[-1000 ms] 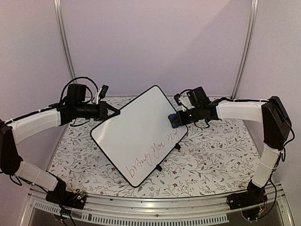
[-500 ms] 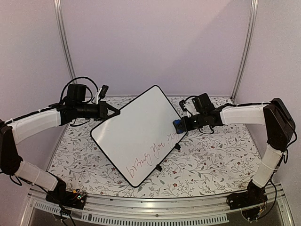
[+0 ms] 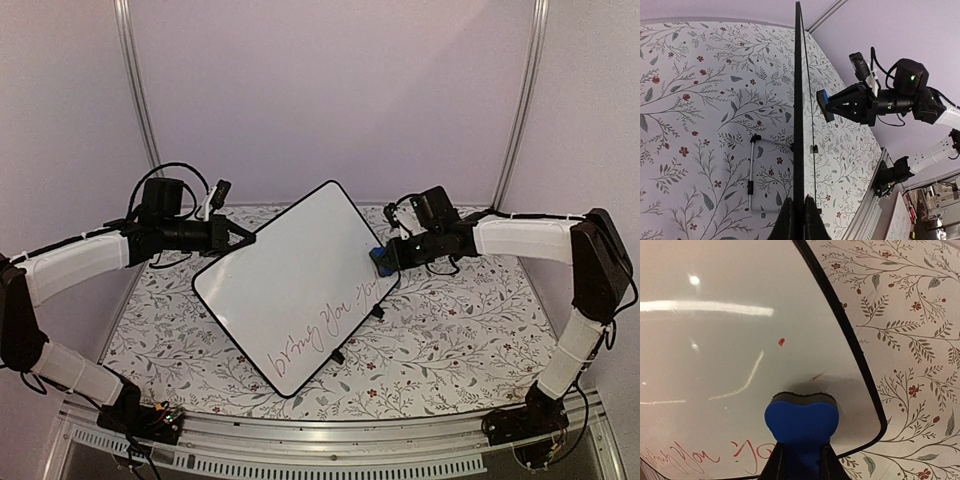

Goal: Erase the whiteboard
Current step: Erase the whiteboard at the center of the board.

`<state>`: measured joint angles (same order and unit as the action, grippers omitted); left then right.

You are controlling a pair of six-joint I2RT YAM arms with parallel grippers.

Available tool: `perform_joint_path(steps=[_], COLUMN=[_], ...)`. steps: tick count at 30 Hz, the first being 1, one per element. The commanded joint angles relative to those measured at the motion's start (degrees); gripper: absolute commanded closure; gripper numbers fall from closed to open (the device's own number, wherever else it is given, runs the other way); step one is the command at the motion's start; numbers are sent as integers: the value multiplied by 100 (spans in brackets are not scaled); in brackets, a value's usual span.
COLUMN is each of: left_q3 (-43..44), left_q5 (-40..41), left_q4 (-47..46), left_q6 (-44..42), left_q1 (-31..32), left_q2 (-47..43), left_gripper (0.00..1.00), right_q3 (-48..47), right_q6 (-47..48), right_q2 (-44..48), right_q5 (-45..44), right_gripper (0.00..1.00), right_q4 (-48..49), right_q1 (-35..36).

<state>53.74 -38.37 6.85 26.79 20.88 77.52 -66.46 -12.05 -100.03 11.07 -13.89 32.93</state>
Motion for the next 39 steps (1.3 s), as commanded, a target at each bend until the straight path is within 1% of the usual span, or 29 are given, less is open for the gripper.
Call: perform_joint_path(steps=[1, 7, 13, 19, 30, 39], left_q3=[23, 14, 23, 23, 23, 27], left_q5=[69, 80, 67, 53, 41, 54], left_q4=[157, 154, 157, 159, 159, 156], left_q6=[-228, -233, -239, -228, -235, -227], left_q1=[43, 44, 45, 46, 42, 40], left_q2=[97, 86, 88, 104, 106, 97], left_gripper=[100, 100, 100, 100, 100, 100], right_q3=[-745, -1495, -1642, -1245, -109, 419], right_q6=[16, 36, 42, 37, -106, -163], right_q2=[170, -362, -803, -934, -593, -335], right_q5=[104, 139, 165, 112, 78, 117], right_gripper=[94, 94, 94, 94, 94, 94], right_q4=[-153, -312, -325, -172, 205, 322], right_q1=[-33, -32, -32, -38, -124, -138])
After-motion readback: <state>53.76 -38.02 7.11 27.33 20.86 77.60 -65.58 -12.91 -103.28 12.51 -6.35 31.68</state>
